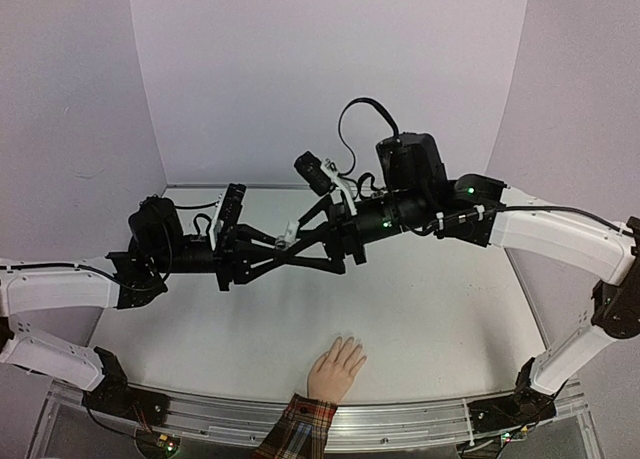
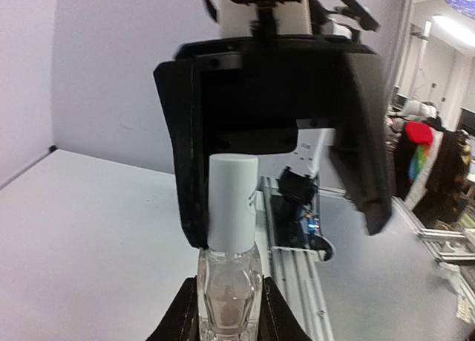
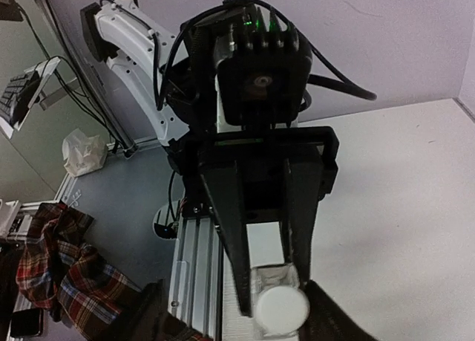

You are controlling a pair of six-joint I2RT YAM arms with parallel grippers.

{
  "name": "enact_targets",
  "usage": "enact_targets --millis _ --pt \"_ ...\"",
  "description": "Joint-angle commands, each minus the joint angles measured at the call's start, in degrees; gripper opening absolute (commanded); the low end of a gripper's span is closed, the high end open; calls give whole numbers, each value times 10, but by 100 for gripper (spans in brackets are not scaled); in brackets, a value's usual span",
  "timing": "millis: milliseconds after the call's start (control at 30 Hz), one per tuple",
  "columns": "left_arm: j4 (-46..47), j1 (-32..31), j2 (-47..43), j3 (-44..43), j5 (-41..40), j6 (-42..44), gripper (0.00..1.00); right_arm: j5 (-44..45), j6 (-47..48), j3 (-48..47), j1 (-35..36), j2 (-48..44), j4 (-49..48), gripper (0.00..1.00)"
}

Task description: Paint the nails

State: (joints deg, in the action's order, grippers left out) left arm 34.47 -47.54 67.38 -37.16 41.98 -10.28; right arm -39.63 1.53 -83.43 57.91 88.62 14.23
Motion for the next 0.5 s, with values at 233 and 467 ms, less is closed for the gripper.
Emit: enact_targets --millis 233,467 --pt "-25 -84 16 -32 -469 143 0 325 -295 -30 2 0 -4 84" --pt "47 -102 61 -25 -520 133 0 343 -326 -93 8 70 20 55"
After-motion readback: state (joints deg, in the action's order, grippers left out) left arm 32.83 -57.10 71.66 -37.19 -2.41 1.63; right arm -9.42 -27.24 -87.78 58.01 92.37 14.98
